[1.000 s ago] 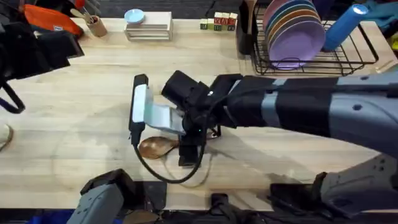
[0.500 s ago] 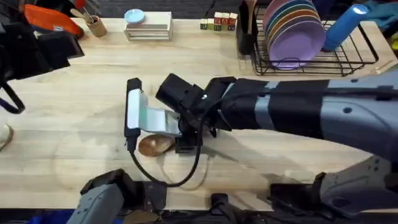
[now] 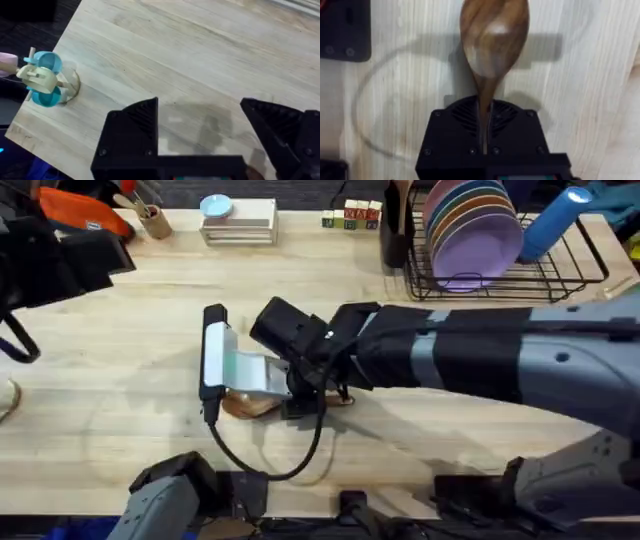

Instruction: Pick up the spoon on the table one by one and put them onto the rack

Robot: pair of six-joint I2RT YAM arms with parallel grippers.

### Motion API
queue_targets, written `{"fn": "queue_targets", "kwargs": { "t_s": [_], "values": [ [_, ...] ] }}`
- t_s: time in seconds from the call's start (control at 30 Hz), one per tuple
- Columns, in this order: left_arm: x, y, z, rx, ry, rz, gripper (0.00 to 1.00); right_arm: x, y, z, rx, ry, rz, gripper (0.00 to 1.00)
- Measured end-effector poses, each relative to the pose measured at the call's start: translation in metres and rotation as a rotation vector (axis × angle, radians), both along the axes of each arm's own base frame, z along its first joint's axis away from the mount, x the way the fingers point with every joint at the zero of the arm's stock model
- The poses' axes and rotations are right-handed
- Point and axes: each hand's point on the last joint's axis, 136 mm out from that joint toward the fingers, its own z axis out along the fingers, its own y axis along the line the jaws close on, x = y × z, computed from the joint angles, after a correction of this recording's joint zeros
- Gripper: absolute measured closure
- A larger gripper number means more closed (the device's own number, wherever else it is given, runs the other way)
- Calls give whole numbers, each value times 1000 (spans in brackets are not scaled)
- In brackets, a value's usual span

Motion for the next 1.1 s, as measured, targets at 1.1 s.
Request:
{"fn": "queue_targets", "kwargs": {
  "t_s": [1.1],
  "values": [
    [2,-3,0,-14,-6,-15,7,219,-59,194,666,-358,-638,968]
  ]
}}
